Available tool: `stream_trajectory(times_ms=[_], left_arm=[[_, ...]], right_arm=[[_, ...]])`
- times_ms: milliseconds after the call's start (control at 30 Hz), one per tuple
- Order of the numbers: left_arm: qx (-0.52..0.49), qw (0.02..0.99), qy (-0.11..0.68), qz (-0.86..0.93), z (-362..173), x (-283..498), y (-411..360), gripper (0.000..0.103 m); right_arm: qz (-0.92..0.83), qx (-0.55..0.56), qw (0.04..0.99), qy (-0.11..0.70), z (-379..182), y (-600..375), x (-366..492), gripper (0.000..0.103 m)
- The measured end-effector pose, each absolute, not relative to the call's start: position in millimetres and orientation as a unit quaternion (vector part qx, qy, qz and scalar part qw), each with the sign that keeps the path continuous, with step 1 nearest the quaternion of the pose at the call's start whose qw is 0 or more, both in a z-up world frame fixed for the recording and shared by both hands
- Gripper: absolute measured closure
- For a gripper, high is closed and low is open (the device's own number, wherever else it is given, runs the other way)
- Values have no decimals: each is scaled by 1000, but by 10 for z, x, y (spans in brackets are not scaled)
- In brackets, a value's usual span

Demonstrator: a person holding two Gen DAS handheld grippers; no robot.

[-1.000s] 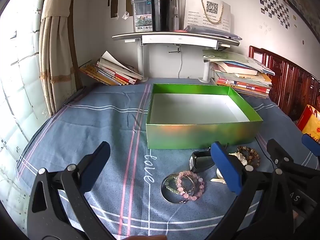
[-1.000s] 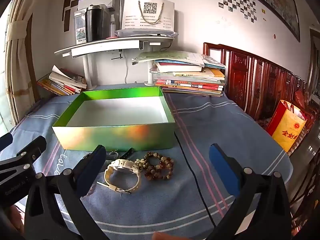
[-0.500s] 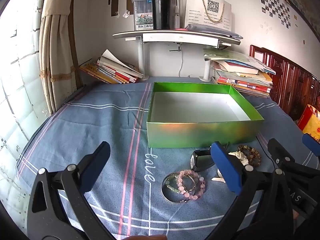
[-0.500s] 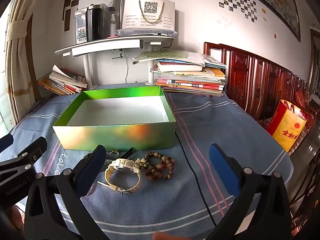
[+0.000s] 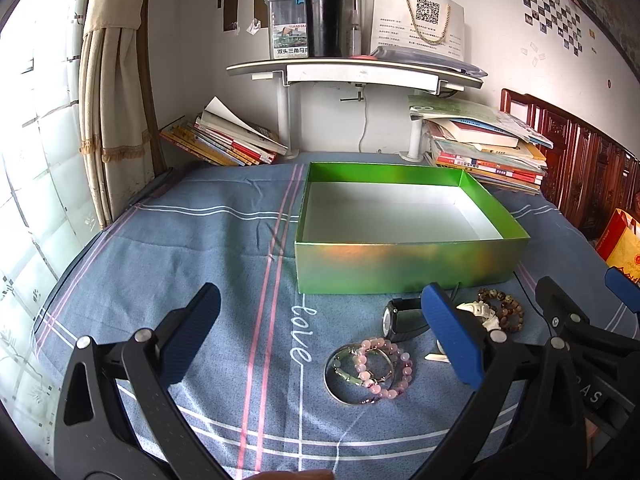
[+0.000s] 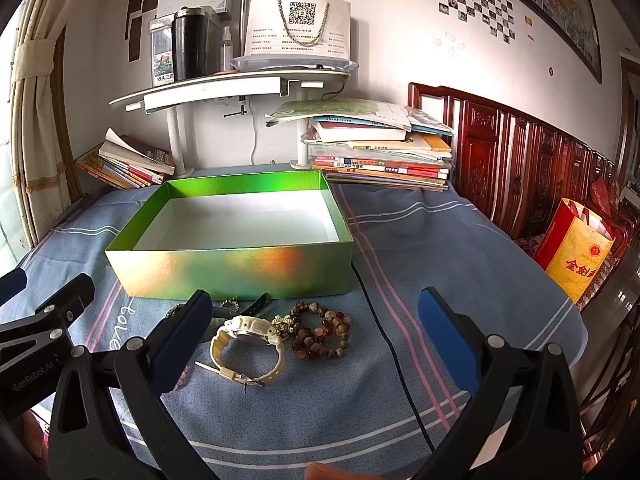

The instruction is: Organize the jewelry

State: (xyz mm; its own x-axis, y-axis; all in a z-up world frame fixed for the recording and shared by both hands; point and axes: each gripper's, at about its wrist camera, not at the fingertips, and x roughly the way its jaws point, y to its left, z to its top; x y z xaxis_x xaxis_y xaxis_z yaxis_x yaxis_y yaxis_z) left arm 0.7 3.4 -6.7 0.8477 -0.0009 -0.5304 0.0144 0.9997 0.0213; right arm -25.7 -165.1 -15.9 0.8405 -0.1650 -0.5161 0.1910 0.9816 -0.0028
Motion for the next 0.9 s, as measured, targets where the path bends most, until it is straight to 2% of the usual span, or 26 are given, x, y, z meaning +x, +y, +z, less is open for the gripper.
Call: stream_trajectory(times_ms=[900], left_arm=[[12,960,278,-4,-62,11,30,4]], right_arm=[[-92,25,959,269,-192,-1631,-251,2]])
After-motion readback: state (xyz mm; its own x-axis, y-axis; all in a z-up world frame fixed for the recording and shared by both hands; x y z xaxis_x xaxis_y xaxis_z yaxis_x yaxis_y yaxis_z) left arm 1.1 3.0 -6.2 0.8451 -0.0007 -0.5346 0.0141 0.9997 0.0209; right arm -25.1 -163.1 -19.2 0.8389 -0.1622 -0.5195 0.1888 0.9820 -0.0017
